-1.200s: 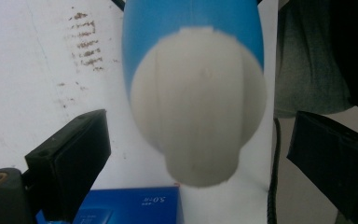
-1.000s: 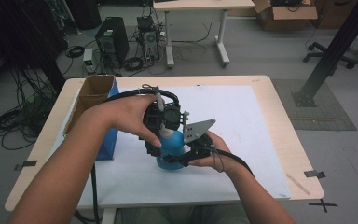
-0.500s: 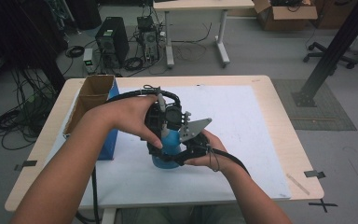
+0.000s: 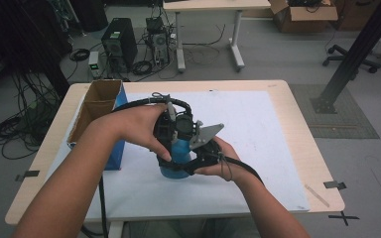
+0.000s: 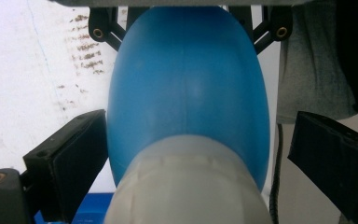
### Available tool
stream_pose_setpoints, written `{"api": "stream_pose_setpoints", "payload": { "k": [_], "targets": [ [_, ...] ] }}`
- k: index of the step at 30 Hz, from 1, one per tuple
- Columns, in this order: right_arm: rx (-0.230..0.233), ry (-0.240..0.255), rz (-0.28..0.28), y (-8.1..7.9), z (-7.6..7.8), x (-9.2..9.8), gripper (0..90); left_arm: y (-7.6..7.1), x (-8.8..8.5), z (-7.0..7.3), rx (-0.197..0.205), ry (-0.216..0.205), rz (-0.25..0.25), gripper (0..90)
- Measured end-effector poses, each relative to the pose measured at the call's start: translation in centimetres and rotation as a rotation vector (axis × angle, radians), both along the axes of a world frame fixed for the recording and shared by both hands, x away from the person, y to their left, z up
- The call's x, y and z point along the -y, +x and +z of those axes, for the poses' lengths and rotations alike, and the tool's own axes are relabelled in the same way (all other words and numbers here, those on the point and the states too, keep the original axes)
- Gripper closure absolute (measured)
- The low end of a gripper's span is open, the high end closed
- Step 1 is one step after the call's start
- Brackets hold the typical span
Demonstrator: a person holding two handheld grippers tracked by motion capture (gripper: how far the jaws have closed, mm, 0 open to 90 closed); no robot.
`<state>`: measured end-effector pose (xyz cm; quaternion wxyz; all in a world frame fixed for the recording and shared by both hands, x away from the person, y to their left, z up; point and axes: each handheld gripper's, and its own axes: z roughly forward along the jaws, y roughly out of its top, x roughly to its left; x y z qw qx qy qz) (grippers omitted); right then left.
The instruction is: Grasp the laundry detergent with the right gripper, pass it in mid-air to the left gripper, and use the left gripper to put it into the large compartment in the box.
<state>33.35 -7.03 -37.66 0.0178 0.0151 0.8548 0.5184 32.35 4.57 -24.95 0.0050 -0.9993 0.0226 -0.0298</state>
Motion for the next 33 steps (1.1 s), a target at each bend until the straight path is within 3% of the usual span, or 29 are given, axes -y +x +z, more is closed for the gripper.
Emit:
{"api": "stream_pose_setpoints", "payload": {
  "k": [18, 26, 33],
  "targets": [
    [-0.004, 0.002, -0.002, 0.21, 0.04, -0.18, 45.5, -0.01, 0.05, -0.27, 0.028, 0.002, 0.009, 6.6],
    [-0.004, 0.004, 0.000, 0.22, 0.03, -0.28, 45.4, -0.01, 0.00, 0.01, 0.026, -0.003, -0.001, 15.4],
    [-0.003, 0.008, -0.003, 0.23, 0.00, -0.35, 45.5, 0.03, 0.02, -0.03, 0.031, 0.004, -0.005, 17.8]
  ]
}}
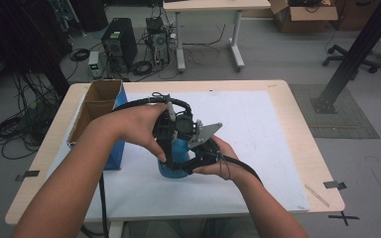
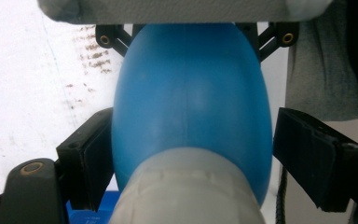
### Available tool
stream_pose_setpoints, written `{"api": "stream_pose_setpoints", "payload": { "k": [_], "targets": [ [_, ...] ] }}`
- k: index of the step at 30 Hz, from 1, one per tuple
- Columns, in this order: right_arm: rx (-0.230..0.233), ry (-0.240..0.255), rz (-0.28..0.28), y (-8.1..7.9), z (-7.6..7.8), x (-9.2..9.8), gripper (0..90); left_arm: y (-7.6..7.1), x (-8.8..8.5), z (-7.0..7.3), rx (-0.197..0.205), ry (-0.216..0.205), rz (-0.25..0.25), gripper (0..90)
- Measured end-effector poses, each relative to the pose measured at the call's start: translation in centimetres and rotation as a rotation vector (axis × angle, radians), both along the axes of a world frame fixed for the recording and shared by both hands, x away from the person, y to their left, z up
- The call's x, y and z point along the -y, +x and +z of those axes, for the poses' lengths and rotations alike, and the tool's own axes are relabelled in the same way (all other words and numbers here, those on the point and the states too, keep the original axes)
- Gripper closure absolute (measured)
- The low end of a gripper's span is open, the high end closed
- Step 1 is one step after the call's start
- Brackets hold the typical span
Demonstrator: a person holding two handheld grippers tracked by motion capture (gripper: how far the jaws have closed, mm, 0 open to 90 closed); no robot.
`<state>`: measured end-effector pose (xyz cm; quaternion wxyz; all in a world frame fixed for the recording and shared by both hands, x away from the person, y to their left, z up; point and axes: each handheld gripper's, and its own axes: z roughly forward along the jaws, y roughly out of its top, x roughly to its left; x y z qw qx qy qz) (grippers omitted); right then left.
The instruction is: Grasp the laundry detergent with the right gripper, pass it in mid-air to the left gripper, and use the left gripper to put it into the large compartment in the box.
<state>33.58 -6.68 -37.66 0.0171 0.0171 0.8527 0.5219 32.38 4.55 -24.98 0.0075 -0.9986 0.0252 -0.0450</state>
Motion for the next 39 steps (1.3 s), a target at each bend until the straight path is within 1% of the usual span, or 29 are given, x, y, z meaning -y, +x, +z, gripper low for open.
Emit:
{"api": "stream_pose_setpoints", "payload": {
  "k": [8, 10, 11, 16, 19, 21, 22, 26, 31, 32, 34, 35, 39],
  "targets": [
    [0.001, 0.000, 0.000, -0.01, 0.01, -0.01, 45.4, 0.02, 0.01, -0.14, 0.000, 0.003, -0.003, 22.9],
    [0.004, 0.000, 0.000, 0.03, 0.00, 0.01, 45.4, -0.01, 0.02, -0.17, 0.001, 0.002, 0.006, 23.0],
    [0.005, -0.001, 0.001, 0.04, 0.01, 0.04, 45.4, -0.01, 0.05, -0.12, -0.003, 0.005, 0.003, 24.4],
    [0.004, 0.004, -0.001, -0.03, 0.06, 0.03, 45.4, 0.01, 0.10, -0.08, 0.005, 0.006, -0.004, 27.4],
    [0.002, 0.000, -0.001, -0.11, 0.03, 0.01, 45.4, 0.01, 0.06, -0.05, 0.009, 0.006, -0.007, 31.1],
    [0.002, 0.001, 0.002, -0.13, 0.02, -0.01, 45.4, -0.02, 0.05, -0.05, 0.010, 0.006, -0.006, 31.1],
    [-0.009, 0.002, 0.000, -0.21, 0.02, -0.04, 45.4, -0.05, 0.05, -0.10, 0.011, 0.008, -0.007, 31.0],
    [-0.006, 0.004, 0.003, -0.20, 0.02, -0.06, 45.4, -0.11, 0.09, -0.06, 0.013, 0.016, -0.005, 30.9],
    [-0.005, 0.008, 0.005, -0.17, 0.06, -0.09, 45.4, -0.17, 0.13, -0.13, 0.027, 0.018, -0.011, 31.0],
    [-0.005, 0.009, 0.005, -0.19, 0.06, -0.11, 45.4, -0.14, 0.15, -0.09, 0.027, 0.026, -0.012, 32.5],
    [0.000, 0.008, 0.005, -0.18, 0.05, -0.15, 45.4, -0.16, 0.14, -0.13, 0.033, 0.024, -0.015, 33.9],
    [-0.014, 0.009, 0.004, -0.30, 0.06, -0.16, 45.4, -0.16, 0.15, -0.12, 0.034, 0.029, -0.015, 35.1],
    [-0.008, 0.013, 0.006, -0.28, 0.04, -0.22, 45.5, -0.21, 0.15, -0.15, 0.039, 0.029, -0.019, 35.9]
  ]
}}
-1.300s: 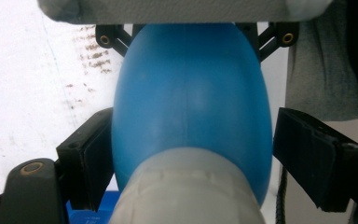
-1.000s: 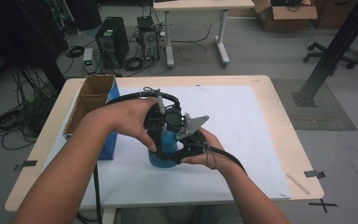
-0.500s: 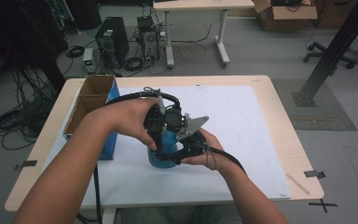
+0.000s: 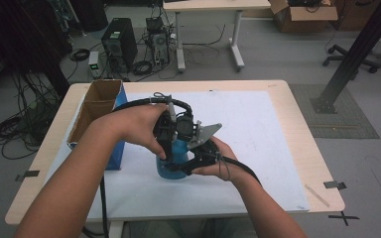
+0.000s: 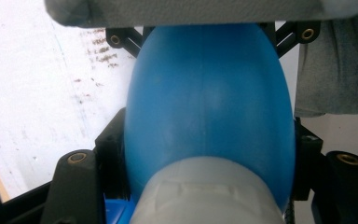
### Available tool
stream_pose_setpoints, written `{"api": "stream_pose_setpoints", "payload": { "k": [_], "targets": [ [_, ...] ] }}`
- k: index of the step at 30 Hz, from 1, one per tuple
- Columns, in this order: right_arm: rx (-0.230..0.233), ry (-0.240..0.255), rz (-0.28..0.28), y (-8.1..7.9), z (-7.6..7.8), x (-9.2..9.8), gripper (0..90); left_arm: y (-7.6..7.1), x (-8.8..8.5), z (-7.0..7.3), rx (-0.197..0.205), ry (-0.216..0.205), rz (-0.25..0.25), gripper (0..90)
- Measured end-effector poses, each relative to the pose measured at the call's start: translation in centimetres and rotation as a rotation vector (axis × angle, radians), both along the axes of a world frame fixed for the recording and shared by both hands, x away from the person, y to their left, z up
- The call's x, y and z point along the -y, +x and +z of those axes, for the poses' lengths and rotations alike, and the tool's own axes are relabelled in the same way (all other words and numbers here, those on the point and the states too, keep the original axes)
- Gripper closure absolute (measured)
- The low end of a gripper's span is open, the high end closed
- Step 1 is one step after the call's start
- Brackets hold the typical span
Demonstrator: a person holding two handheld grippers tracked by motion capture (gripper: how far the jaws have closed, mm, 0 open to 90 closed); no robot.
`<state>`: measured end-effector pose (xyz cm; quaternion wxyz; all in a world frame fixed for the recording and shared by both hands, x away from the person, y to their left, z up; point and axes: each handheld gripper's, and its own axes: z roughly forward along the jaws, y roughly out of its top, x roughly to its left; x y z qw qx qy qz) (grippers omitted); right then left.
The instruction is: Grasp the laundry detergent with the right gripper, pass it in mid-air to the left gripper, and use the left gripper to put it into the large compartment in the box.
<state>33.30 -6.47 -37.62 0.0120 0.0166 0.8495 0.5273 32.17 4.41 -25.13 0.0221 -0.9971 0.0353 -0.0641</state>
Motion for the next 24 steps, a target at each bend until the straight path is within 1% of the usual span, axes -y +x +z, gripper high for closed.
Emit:
{"api": "stream_pose_setpoints", "payload": {
  "k": [2, 3, 5, 8, 10, 13, 14, 15, 17, 18, 19, 20, 23, 24],
  "targets": [
    [-0.009, 0.005, -0.004, -0.05, 0.02, 0.03, 45.5, -0.05, 0.02, 0.09, 0.001, 0.004, -0.001, 35.9],
    [0.008, 0.006, 0.001, 0.03, 0.06, -0.01, 45.5, -0.05, 0.01, 0.13, 0.002, 0.004, -0.007, 36.2],
    [0.002, 0.004, 0.000, -0.02, 0.08, 0.00, 45.5, -0.01, 0.00, 0.20, -0.005, 0.008, -0.002, 36.5],
    [0.007, -0.001, -0.009, -0.05, 0.12, 0.00, 45.5, 0.14, 0.02, 0.21, -0.010, 0.015, 0.011, 38.0],
    [0.011, -0.003, -0.011, -0.04, 0.11, -0.02, 45.5, 0.12, 0.15, 0.24, -0.009, 0.027, 0.007, 38.2],
    [0.027, -0.001, -0.011, -0.02, 0.06, 0.02, 45.5, 0.04, 0.29, 0.24, -0.005, 0.035, 0.003, 38.4],
    [0.029, -0.001, -0.010, -0.03, 0.09, 0.03, 45.5, 0.08, 0.33, 0.32, -0.010, 0.040, 0.004, 38.4],
    [0.029, 0.008, -0.010, -0.04, 0.10, 0.06, 45.3, 0.04, 0.44, 0.44, -0.008, 0.044, 0.003, 38.5],
    [0.033, 0.010, -0.010, -0.06, 0.15, 0.09, 45.1, 0.02, 0.49, 0.51, -0.011, 0.046, 0.007, 38.5],
    [0.034, 0.020, -0.010, -0.07, 0.19, 0.10, 44.7, 0.02, 0.57, 0.60, -0.008, 0.052, 0.004, 38.6],
    [0.034, 0.020, -0.010, -0.07, 0.19, 0.10, 44.7, -0.06, 0.62, 0.63, -0.005, 0.053, 0.005, 38.6],
    [0.040, 0.024, -0.018, -0.13, 0.23, 0.07, 44.1, -0.09, 0.74, 0.73, -0.003, 0.057, -0.002, 38.6],
    [0.031, 0.035, -0.016, -0.15, 0.21, 0.09, 43.6, -0.08, 0.81, 0.85, -0.008, 0.056, -0.003, 38.7],
    [0.014, 0.046, -0.017, -0.17, 0.20, 0.10, 43.2, -0.15, 0.82, 0.90, -0.008, 0.053, 0.002, 38.7]
  ]
}}
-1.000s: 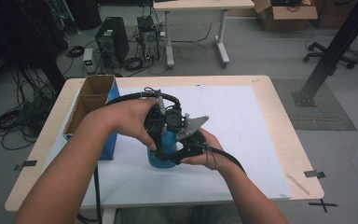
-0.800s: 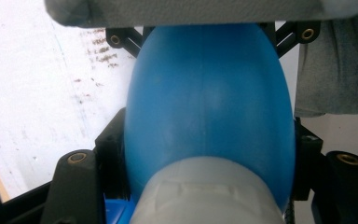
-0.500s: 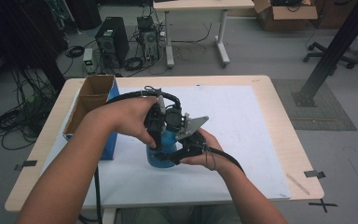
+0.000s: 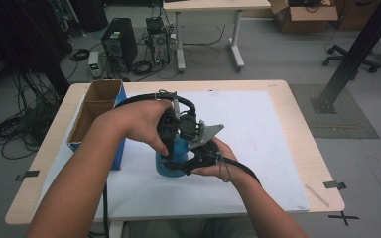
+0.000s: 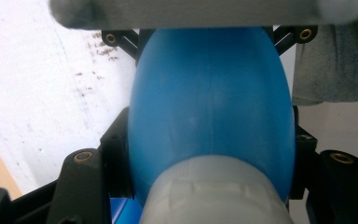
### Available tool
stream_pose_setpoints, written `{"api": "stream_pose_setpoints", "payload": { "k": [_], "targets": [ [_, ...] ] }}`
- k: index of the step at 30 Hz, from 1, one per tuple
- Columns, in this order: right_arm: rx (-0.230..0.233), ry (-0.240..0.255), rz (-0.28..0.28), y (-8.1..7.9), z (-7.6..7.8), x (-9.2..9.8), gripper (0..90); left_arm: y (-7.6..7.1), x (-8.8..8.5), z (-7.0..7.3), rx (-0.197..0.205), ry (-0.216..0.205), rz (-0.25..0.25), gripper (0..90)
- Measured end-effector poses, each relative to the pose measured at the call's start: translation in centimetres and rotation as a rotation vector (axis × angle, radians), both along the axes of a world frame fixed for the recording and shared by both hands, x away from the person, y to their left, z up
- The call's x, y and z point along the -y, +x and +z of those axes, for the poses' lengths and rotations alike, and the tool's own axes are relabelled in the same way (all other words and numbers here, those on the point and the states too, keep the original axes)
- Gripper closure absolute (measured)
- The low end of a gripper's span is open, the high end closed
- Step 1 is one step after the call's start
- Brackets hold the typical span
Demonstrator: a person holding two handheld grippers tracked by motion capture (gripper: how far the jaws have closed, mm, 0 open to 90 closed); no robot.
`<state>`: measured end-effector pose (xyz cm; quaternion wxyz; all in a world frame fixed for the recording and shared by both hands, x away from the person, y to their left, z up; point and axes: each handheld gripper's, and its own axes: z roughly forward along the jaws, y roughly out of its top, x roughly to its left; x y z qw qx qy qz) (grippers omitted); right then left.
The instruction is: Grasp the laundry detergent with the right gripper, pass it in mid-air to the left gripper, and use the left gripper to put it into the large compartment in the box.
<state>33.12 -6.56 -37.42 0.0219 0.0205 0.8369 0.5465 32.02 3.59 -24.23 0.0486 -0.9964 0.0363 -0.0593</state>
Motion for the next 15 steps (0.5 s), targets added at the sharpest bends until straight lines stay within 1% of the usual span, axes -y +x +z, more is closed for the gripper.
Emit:
{"api": "stream_pose_setpoints", "payload": {
  "k": [1, 2, 3, 4, 5, 7, 9, 11, 15],
  "targets": [
    [-0.019, 0.008, -0.003, -0.03, 0.00, 0.03, 42.4, 0.03, 0.00, 0.05, 0.005, -0.010, -0.004, 38.7],
    [-0.027, 0.017, -0.006, 0.02, -0.05, 0.15, 42.0, 0.02, 0.00, 0.15, 0.003, -0.010, 0.001, 38.7],
    [-0.029, 0.029, -0.001, 0.00, -0.09, 0.31, 37.6, 0.03, 0.05, 0.28, 0.002, -0.012, -0.003, 38.7],
    [-0.029, 0.029, -0.001, 0.00, -0.09, 0.31, 37.6, 0.03, 0.05, 0.28, 0.002, -0.012, -0.003, 38.7],
    [-0.041, 0.031, -0.005, -0.12, -0.07, 0.40, 34.8, 0.04, 0.04, 0.29, 0.002, -0.018, -0.001, 38.7],
    [-0.032, 0.035, -0.008, -0.12, -0.08, 0.43, 33.3, 0.10, 0.10, 0.36, -0.002, -0.016, 0.000, 38.7],
    [-0.041, 0.035, -0.016, -0.13, -0.09, 0.49, 29.7, 0.10, 0.20, 0.43, -0.002, -0.011, 0.001, 38.7],
    [-0.041, 0.036, -0.025, -0.11, -0.15, 0.60, 28.3, 0.16, 0.31, 0.49, 0.001, -0.005, -0.002, 38.6],
    [-0.032, 0.041, -0.043, -0.20, -0.22, 0.73, 22.8, 0.37, 0.29, 0.46, -0.004, -0.007, 0.006, 38.6]
  ]
}}
